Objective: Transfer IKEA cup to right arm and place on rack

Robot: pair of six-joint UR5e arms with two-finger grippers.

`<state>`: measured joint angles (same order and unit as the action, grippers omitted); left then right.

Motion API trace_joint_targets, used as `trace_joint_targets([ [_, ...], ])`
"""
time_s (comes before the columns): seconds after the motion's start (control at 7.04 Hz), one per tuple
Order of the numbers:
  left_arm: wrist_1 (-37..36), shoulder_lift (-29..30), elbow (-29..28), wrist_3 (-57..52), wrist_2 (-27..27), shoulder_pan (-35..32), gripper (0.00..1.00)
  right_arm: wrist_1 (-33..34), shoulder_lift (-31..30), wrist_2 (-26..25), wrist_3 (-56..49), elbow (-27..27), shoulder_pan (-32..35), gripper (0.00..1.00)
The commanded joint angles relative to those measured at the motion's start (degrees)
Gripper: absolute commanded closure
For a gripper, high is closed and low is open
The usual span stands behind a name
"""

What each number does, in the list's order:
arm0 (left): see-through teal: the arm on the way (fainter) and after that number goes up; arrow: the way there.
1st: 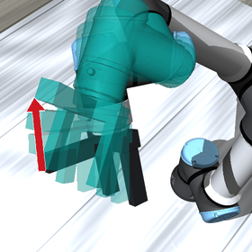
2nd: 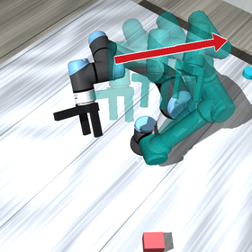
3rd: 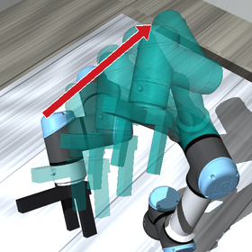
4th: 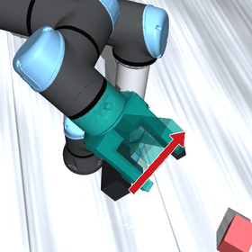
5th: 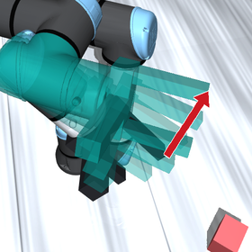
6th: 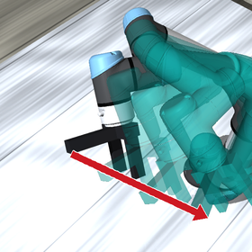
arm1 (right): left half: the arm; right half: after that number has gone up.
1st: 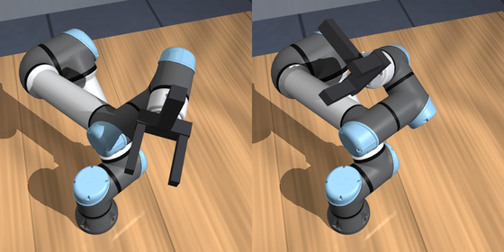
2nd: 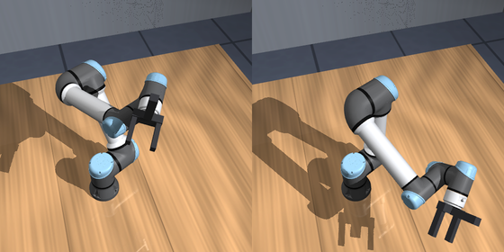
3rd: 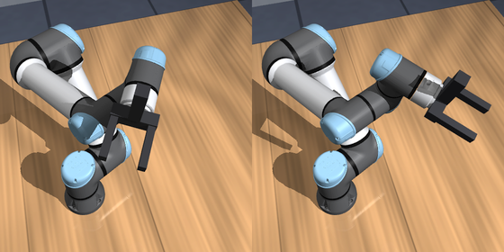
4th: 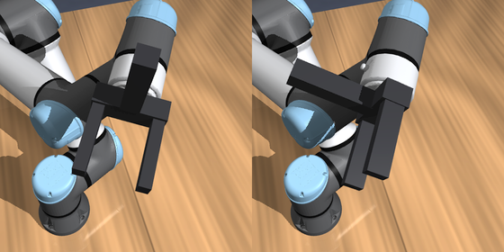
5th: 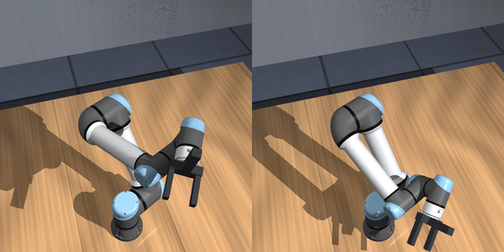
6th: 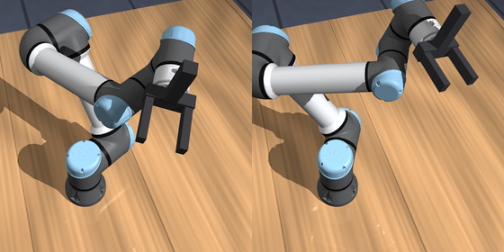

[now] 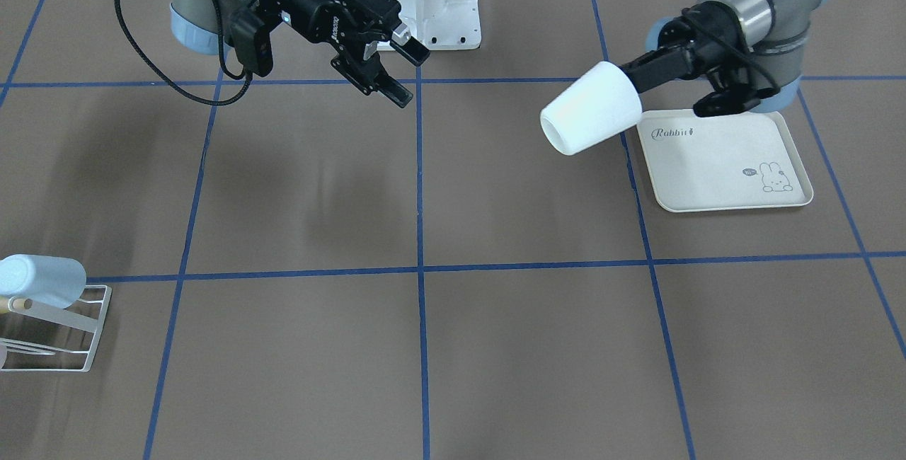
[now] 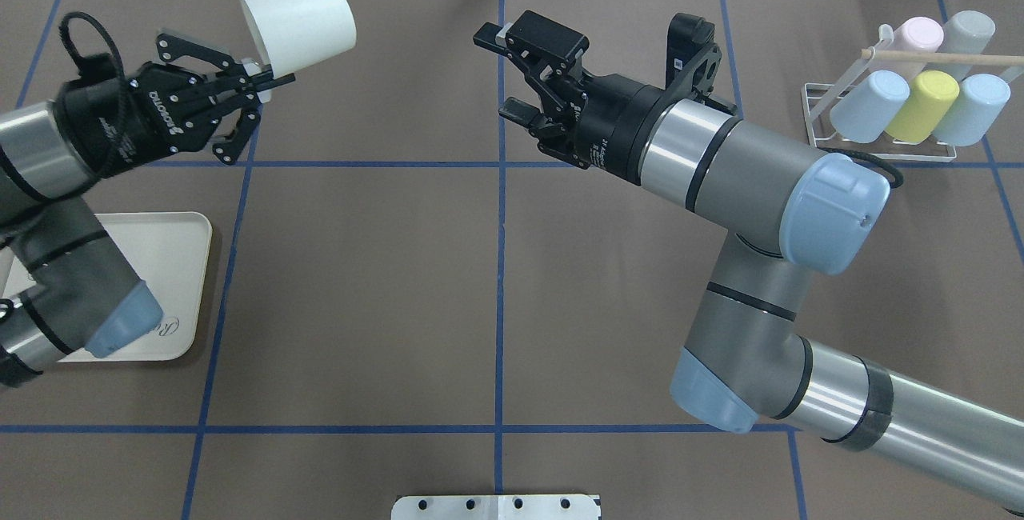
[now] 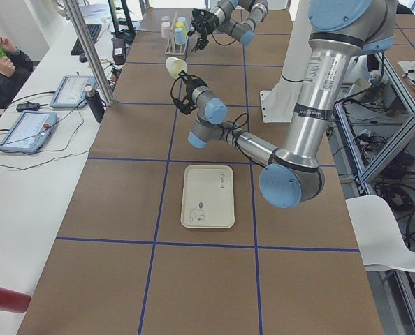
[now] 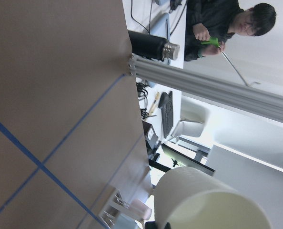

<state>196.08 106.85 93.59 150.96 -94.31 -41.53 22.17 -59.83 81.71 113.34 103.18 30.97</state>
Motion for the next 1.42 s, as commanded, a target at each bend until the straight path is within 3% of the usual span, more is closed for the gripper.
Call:
trace_joint_targets([
  [0.0, 5.5, 3.5, -1.9, 1.2, 7.6, 6.7, 1.0, -7.1, 0.1, -1.4, 0.5, -3.8, 0.0, 0.0],
  [0.71, 6.3, 11.7, -10.5, 0.6, 14.2, 11.3, 1.0, -8.6, 1.3, -2.7, 0.5, -5.3, -0.1, 0.0],
  [1.28, 5.7, 12.8, -10.4, 0.6, 14.6, 12.2, 1.0, -8.7, 1.5, -2.7, 0.1, -7.3, 0.0, 0.0],
])
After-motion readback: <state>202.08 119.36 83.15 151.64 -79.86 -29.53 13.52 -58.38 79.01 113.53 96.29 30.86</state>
